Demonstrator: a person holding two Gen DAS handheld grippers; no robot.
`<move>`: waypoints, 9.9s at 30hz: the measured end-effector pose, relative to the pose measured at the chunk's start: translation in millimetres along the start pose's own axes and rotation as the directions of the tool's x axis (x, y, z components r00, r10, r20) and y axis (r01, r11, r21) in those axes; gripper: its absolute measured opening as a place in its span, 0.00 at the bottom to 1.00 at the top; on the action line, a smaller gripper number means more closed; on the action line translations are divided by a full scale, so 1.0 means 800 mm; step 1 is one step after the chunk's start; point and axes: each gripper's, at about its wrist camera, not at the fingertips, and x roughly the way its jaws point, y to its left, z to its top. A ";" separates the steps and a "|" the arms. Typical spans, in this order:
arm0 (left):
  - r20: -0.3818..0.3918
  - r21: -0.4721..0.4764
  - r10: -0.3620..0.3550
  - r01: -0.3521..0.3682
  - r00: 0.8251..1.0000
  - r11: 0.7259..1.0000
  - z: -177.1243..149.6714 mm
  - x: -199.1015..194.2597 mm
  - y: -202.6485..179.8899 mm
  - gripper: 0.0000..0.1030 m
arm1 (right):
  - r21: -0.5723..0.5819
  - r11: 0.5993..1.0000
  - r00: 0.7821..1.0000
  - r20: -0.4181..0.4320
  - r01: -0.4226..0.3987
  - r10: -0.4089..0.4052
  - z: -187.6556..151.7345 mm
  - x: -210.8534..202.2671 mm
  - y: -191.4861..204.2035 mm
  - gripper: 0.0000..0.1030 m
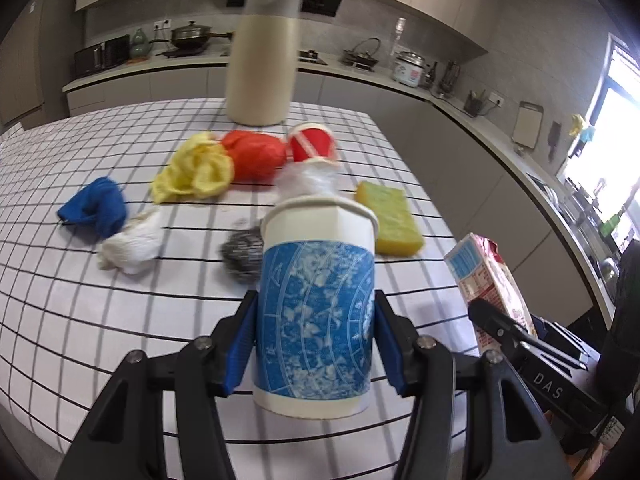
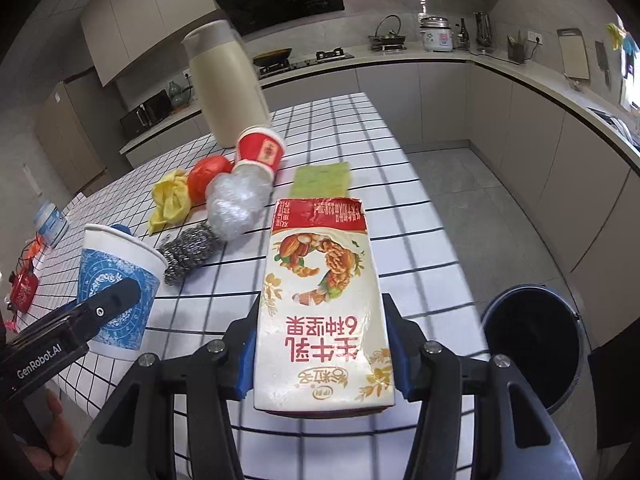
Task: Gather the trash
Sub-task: 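Carry the blue cup and juice box with both tools over the black bin, then open both tools to drop the cup and juice box into the bin, then move both tools back toward the cloths and steel wool on the table, then grasp the blue cloth with the left tool while the right tool grasps the plastic bag, then carry the blue cloth and plastic bag with both tools over the black bin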
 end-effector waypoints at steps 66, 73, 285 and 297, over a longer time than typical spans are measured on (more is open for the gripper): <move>-0.358 0.167 0.037 0.025 0.933 0.986 -0.126 0.268 -0.363 0.73 | 0.124 0.973 0.950 -0.270 0.195 -0.156 -0.079 0.097 -0.486 0.57; -0.333 0.219 0.042 0.034 0.942 0.975 -0.116 0.233 -0.375 0.73 | 0.143 0.966 0.949 -0.265 0.214 -0.171 -0.074 0.072 -0.486 0.57; -0.168 0.288 -0.230 0.271 0.959 0.919 0.002 0.070 -0.275 0.37 | 0.267 0.938 0.968 0.057 0.220 -0.243 -0.022 -0.119 -0.295 0.48; -0.290 0.303 -0.207 0.295 0.934 0.906 -0.051 0.123 -0.342 0.37 | 0.326 0.910 0.965 -0.046 0.258 -0.257 -0.068 -0.106 -0.377 0.48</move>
